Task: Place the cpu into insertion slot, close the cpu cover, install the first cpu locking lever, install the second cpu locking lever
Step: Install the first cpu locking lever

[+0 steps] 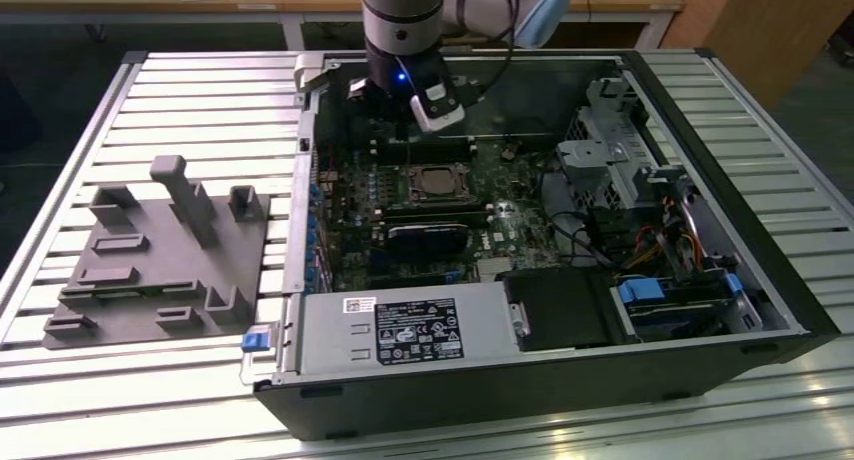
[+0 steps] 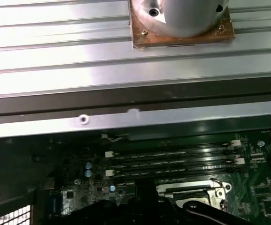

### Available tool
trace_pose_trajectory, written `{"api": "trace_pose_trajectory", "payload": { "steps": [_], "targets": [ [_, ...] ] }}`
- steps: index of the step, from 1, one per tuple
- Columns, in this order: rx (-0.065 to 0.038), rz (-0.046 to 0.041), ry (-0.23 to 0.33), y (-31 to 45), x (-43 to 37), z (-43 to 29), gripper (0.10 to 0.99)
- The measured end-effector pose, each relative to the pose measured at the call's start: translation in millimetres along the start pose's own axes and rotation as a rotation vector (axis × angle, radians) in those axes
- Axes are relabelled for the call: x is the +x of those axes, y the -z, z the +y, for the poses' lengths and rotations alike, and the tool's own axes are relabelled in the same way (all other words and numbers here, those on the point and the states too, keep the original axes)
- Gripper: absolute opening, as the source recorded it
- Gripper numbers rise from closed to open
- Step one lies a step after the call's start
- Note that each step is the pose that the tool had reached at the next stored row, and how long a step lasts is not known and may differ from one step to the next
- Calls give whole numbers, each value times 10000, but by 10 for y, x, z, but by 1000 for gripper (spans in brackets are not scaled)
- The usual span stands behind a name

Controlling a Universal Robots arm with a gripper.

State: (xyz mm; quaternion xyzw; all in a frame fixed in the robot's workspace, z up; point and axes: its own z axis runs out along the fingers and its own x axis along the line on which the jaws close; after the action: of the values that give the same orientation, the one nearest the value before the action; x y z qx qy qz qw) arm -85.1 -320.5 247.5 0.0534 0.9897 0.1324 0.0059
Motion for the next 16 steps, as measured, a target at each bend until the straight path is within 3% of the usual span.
{"api": "trace_pose_trajectory", "payload": {
  "steps": [9, 14, 16],
  "targets": [
    [5, -1, -1, -9, -343, 36, 106],
    [94, -12, -4, -11, -384, 40, 106],
    [174, -27, -2, -10, -384, 40, 106]
  ]
}}
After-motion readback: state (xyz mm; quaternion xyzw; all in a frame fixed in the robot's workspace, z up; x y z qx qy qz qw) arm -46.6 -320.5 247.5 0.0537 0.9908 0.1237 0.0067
